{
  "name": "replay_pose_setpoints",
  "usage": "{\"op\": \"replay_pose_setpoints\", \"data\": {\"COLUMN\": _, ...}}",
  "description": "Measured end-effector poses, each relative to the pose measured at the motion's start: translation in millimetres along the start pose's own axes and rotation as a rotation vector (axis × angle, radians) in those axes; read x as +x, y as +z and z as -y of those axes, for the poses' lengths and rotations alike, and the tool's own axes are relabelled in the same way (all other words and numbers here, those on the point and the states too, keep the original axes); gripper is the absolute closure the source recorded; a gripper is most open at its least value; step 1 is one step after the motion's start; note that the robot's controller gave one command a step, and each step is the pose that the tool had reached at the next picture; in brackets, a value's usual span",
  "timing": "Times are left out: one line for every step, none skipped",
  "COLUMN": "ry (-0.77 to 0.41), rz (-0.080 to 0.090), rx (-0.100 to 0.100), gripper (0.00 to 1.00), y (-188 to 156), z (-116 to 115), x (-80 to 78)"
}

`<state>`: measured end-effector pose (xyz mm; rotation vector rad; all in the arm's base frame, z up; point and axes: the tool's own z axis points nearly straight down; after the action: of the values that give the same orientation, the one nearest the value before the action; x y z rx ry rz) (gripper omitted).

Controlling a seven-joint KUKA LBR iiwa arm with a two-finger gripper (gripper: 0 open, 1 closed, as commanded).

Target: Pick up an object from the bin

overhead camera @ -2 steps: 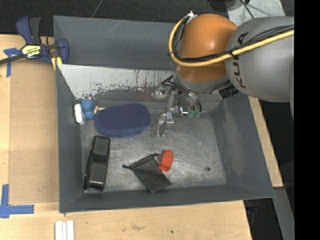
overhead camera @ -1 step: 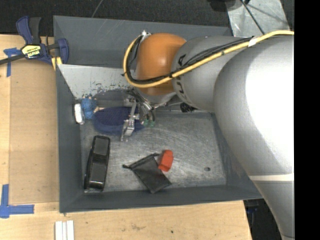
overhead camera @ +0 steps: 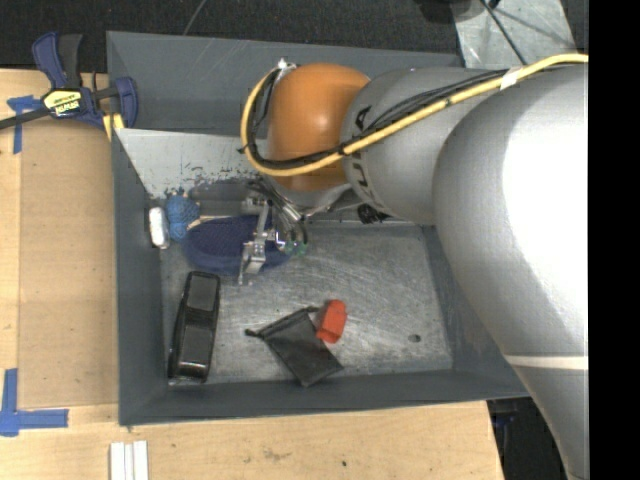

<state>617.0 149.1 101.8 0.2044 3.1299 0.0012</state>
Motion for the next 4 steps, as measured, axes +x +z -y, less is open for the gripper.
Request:
{"op": "replay_pose_setpoints", "data": {"ry": 0.027, "rz": -0.007, "rx": 0.002, "gripper": 0.00, "y": -6.5, "z": 3.0, "x": 7.0}}
{"op": "replay_pose_setpoints", "data": {"ry": 0.164, "rz": 0.012, "rx": -0.012, "gripper": 0.00, "y": 24.6, "z": 9.6, "x": 11.1}}
{"op": "replay_pose_setpoints", "data": {"ry": 0.159, "rz": 0.005, "rx": -0.006, "gripper": 0.00, "y": 20.6, "z": 7.5, "x": 8.2}}
{"op": "replay_pose_setpoints", "data": {"ry": 0.159, "rz": 0.013, "rx": -0.007, "gripper": 1.00, "y": 18.7, "z": 7.7, "x": 6.2}}
